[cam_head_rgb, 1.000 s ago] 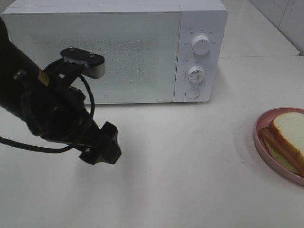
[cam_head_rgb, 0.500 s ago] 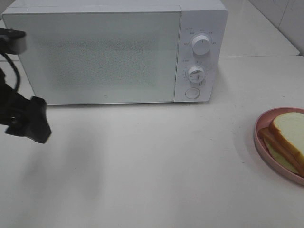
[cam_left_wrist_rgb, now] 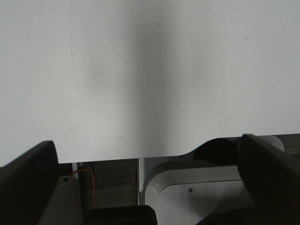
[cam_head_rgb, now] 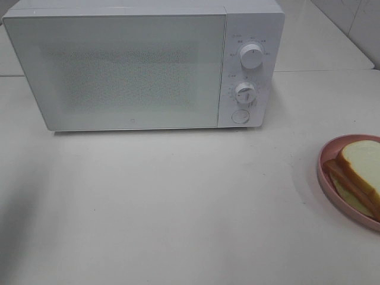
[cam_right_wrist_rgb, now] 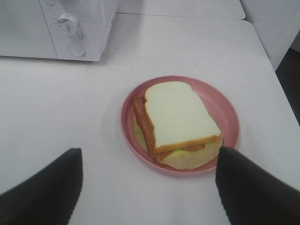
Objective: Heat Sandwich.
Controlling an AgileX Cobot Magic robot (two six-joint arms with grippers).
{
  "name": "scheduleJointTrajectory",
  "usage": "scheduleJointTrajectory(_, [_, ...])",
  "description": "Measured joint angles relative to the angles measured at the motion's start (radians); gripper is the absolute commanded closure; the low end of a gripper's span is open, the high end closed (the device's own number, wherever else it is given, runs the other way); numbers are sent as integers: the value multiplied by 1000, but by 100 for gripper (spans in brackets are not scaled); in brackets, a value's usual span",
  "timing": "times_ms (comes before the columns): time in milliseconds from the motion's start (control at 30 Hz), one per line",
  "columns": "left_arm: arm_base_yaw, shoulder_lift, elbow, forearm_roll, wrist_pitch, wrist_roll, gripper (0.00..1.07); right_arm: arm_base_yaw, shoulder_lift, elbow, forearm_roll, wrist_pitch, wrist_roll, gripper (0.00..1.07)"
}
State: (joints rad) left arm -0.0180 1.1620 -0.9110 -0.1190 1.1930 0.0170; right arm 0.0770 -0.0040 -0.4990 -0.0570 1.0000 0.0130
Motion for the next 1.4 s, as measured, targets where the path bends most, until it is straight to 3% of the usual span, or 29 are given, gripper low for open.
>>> scheduleJointTrajectory(200, [2, -123, 35, 20, 14, -8, 8, 0, 0, 0, 0, 0, 0, 32])
scheduleJointTrajectory(467, [2, -403, 193, 79, 26, -22, 8, 0, 0, 0, 0, 0, 0, 32])
scheduleJointTrajectory(733, [2, -612, 249, 85, 25, -22, 8, 0, 0, 0, 0, 0, 0, 32])
scheduleJointTrajectory(933, [2, -767, 342, 98, 17, -22, 8, 0, 0, 0, 0, 0, 0, 32])
scheduleJointTrajectory(1400, [3, -982, 394, 94, -107, -22, 8, 0, 0, 0, 0, 0, 0, 32])
